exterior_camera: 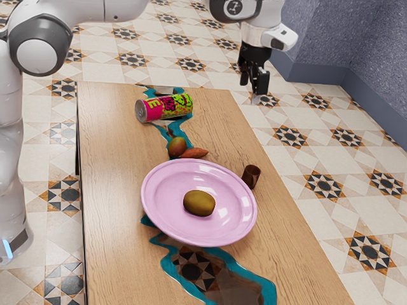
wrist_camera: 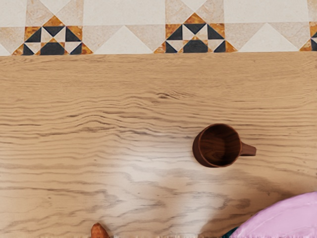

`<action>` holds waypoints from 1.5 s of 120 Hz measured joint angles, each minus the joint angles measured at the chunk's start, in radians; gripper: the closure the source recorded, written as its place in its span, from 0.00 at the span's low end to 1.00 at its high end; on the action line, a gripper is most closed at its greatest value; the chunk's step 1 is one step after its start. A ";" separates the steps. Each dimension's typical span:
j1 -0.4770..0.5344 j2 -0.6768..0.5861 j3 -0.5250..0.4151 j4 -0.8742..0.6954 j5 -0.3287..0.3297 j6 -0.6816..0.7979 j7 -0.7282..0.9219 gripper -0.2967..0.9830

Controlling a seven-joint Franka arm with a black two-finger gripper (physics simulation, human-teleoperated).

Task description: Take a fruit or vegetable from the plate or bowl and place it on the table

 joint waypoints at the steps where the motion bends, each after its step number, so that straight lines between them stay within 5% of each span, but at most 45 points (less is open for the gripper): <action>1: -0.001 0.000 0.000 0.000 0.000 0.000 0.000 0.23; 49: 0.043 -0.082 -0.026 -0.060 0.009 -0.130 0.068 0.23; 78: 0.010 -0.319 -0.095 -0.552 -0.119 0.006 0.165 0.23; 108: 0.009 -0.363 -0.218 -0.702 -0.174 0.143 0.241 0.23; 180: 0.008 -0.356 -0.281 -0.826 -0.202 0.306 0.374 0.23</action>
